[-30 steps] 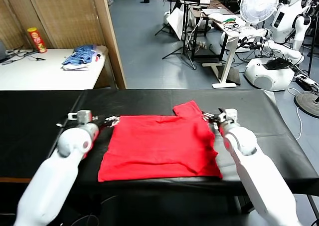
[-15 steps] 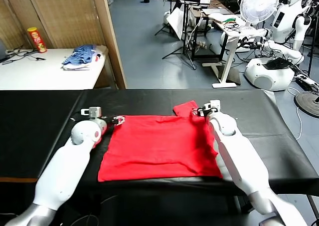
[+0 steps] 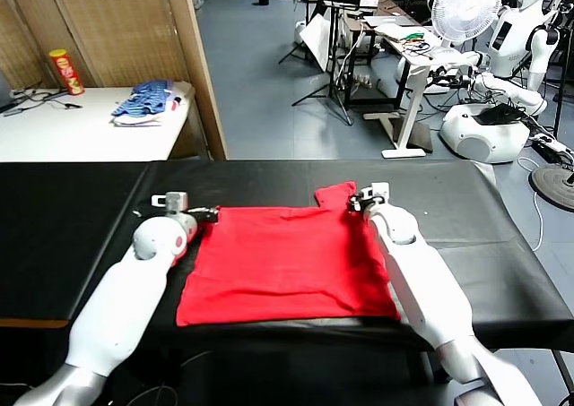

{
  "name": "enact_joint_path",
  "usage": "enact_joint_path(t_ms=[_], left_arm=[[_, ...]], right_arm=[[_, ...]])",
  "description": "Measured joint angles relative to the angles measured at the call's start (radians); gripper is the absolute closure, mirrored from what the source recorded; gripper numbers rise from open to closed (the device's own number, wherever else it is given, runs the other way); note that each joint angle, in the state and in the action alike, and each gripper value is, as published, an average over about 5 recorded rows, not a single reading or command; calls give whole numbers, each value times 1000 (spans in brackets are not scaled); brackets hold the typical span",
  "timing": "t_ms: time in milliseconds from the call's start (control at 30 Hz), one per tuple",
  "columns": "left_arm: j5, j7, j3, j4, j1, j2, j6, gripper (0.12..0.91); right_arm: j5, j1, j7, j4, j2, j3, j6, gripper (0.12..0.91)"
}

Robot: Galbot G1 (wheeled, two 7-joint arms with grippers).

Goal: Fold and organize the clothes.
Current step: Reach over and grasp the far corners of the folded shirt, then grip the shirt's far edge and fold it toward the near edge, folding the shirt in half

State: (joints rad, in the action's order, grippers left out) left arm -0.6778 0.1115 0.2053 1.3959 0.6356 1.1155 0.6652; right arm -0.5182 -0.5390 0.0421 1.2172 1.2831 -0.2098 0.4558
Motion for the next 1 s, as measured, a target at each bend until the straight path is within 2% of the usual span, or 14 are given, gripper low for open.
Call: enact_joint_path(t_ms=[133,267,467,633,800,1000], left_arm=[[12,3,11,24,-3,-9,-11,904],[7,8,27,63,11,-30,-6,904],[-1,12,58,186,73,-79,11,904],[16,16,101,314,182,-131,24,904],[26,32,137,426,293,-170,45,904],[100,19,168,554,412,-199,67,904]], right_arm=[[-46,-30,-16,60,-29,-19,-13,903],[-78,-81,-13,148,-72,-37,12,903],[-149,-195,41,307,-154,-67,105,903],[-191,-284,85,419,-206,-83,183,903],[-202,-365,99,521,-248,-89,239,903],[-195,-446,104,627,-293,-89,280,903]])
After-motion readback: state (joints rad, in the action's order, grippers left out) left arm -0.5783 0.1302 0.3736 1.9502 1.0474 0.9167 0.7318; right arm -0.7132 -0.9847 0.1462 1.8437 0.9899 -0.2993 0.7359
